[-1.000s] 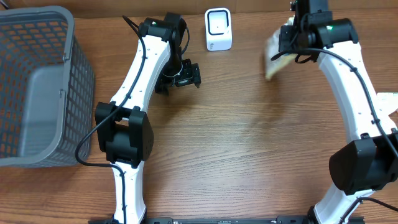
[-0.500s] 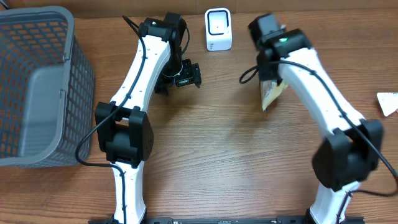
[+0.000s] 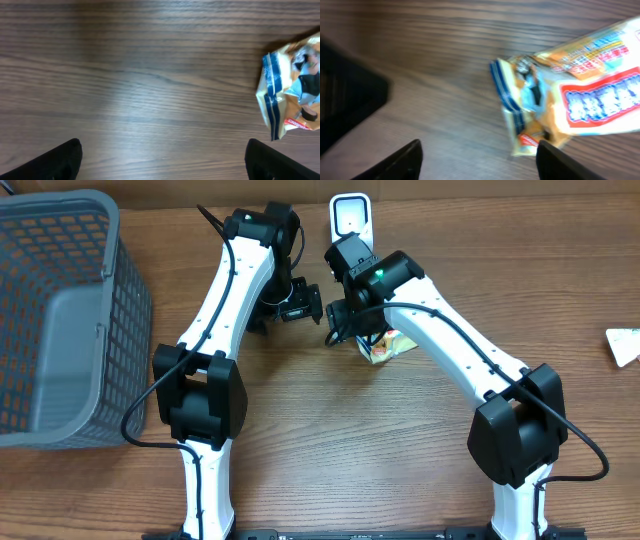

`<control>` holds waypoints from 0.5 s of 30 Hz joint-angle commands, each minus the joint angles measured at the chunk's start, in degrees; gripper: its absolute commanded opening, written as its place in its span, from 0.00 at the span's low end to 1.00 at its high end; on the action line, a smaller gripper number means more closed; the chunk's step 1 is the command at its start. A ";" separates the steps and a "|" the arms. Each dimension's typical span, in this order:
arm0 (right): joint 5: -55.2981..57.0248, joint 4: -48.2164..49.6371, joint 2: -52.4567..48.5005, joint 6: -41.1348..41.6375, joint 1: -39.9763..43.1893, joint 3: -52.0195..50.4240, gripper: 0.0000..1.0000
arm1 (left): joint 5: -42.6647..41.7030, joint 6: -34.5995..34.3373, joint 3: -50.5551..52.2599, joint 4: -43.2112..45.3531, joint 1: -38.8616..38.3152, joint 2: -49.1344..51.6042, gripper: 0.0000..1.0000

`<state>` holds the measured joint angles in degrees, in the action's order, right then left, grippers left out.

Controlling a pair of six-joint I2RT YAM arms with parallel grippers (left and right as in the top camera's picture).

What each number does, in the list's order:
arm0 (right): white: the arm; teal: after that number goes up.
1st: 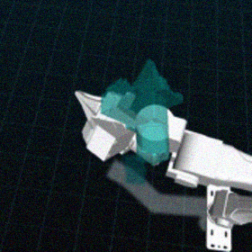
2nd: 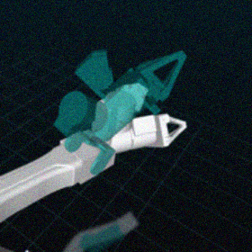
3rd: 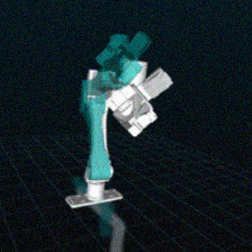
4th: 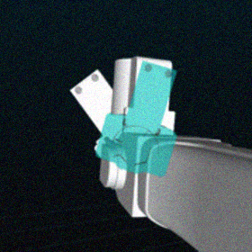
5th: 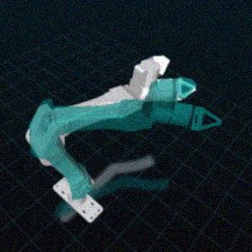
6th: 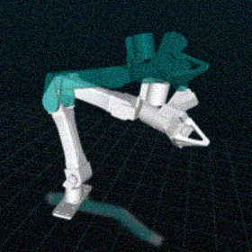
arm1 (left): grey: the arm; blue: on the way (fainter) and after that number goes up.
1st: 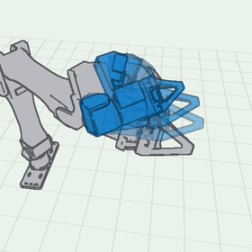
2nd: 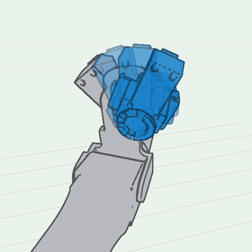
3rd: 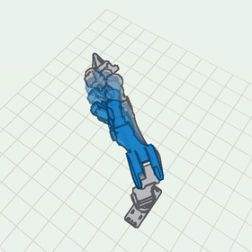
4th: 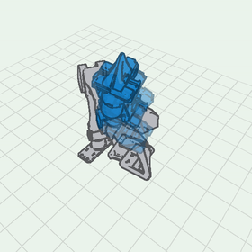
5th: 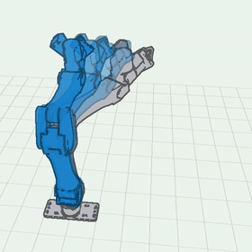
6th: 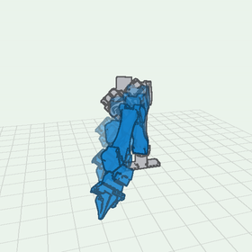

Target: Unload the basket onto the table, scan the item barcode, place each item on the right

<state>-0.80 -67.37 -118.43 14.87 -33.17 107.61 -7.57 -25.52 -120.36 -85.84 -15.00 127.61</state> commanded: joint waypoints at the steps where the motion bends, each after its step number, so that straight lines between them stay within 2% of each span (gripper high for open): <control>1: -9.31 -1.27 0.50 1.49 2.71 4.57 0.80 | 3.56 0.44 0.15 -1.18 0.61 -0.11 0.98; 6: -8.24 -3.39 0.85 3.23 8.41 6.01 0.99 | 3.48 0.42 0.17 -2.25 2.23 -0.11 1.00; 8: -7.58 -3.43 0.31 4.48 10.73 5.33 1.00 | 3.48 0.42 0.17 -2.54 2.73 -0.11 1.00; 11: -5.11 -2.58 -1.14 13.60 13.66 2.67 1.00 | 2.97 0.20 0.15 -2.49 2.86 -0.11 1.00; 15: -5.03 3.06 -2.25 20.92 14.62 -2.25 1.00 | 2.38 -0.28 0.17 -2.14 2.73 -0.11 1.00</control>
<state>-6.55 -66.39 -118.76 27.27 -17.96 108.75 -5.28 -25.39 -120.36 -88.16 -12.03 127.61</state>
